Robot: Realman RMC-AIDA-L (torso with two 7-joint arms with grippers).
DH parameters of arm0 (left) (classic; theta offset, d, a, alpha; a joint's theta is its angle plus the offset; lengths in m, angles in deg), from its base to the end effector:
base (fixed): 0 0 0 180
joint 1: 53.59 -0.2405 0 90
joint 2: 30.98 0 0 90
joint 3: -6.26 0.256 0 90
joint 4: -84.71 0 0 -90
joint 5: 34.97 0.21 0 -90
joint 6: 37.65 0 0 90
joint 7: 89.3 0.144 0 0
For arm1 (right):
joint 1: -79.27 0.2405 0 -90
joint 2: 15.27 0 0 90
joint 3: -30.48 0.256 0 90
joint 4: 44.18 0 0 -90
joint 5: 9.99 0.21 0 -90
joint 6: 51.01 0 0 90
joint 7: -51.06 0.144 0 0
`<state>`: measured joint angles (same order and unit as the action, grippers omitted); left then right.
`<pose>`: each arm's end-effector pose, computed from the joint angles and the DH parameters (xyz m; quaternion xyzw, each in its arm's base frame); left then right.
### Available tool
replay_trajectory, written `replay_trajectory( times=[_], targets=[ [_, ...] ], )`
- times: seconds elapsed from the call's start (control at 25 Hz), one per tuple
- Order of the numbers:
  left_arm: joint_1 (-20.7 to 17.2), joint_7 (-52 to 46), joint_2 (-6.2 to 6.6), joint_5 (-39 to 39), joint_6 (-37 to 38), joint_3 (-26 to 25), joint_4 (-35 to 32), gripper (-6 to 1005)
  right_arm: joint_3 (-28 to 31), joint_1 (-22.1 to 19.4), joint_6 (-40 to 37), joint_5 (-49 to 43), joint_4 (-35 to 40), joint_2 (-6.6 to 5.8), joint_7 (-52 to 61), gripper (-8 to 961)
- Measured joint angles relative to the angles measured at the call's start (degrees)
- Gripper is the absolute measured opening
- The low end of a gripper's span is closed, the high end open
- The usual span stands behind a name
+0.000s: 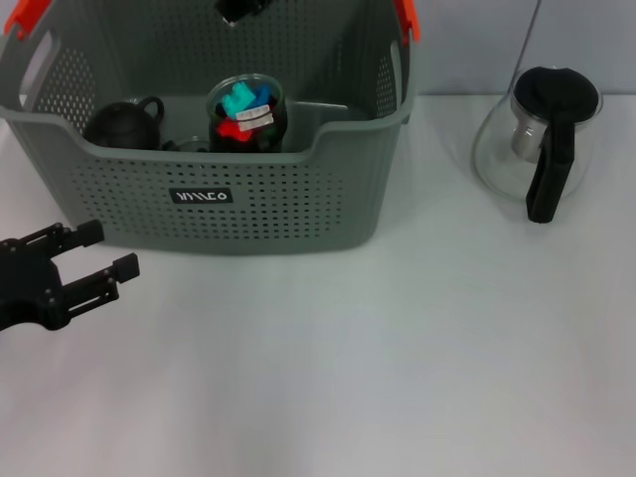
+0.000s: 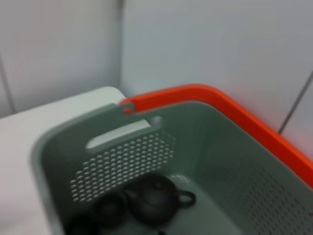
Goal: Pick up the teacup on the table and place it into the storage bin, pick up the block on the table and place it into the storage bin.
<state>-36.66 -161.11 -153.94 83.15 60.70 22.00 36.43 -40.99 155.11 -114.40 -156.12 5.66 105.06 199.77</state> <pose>-0.3345 0.2556 0.0548 -0.8773 -0.2592 -0.2810 0.2902 -0.0458 0.4576 -0.0395 -0.9547 0.1655 -0.0037 0.2474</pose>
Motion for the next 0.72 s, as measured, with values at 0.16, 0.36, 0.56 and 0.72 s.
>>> replay_trajectory(
  times=[0.16,0.36,0.56,0.72],
  targets=[
    [0.2,0.0,-0.05,0.0,0.0,0.0,0.1,693,-0.4,3.4,5.5,-0.3,-8.3,0.00,0.1,430],
    [0.2,0.0,-0.09,0.0,0.0,0.3,0.2,693,-1.4,6.1,9.7,-0.3,-16.0,0.06,0.1,430],
    [0.3,0.0,-0.15,0.2,0.0,0.3,0.2,694,-2.9,6.5,11.1,-0.1,-19.0,0.33,0.2,431],
    [0.3,0.0,-0.17,0.3,-0.1,0.3,0.3,694,-3.2,6.2,11.3,0.1,-19.4,0.36,0.2,431]
  ],
)
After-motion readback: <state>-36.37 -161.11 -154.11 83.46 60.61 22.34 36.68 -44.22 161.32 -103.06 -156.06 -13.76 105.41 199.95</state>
